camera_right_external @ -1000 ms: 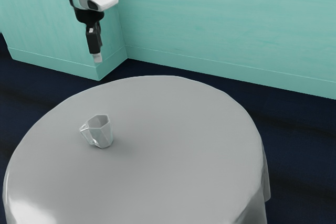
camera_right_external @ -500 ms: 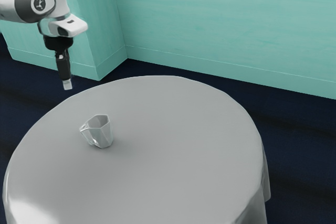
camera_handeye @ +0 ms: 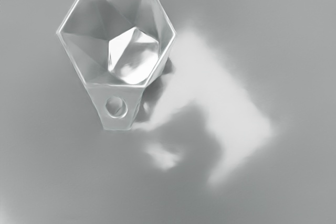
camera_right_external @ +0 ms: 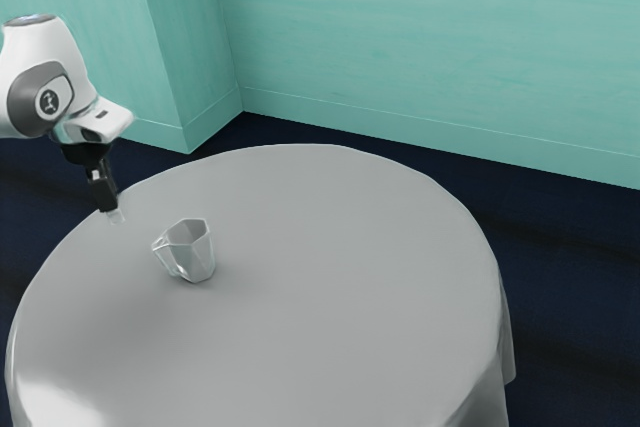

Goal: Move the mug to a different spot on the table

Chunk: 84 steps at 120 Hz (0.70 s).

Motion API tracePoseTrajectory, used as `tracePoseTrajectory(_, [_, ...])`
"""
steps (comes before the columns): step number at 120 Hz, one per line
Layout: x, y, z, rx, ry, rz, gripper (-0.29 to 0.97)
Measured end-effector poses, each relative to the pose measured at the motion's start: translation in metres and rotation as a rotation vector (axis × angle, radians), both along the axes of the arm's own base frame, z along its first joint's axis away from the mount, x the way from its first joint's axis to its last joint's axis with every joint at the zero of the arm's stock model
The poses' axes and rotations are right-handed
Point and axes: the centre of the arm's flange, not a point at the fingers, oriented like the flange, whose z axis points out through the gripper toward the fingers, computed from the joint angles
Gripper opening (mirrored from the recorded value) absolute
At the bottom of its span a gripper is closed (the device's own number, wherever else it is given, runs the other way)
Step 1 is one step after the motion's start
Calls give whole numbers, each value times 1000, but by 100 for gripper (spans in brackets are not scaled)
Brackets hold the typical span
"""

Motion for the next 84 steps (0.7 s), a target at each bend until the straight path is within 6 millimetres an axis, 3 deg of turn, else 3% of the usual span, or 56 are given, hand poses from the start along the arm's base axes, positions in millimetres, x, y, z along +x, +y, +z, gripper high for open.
tracePoseTrajectory(28, [5, 9, -22, -57, -53, -55, 68])
tracePoseTrajectory(49, [28, 21, -61, -114, -33, -90, 68])
tracePoseTrajectory(84, [37, 34, -112, -183, -36, -148, 68])
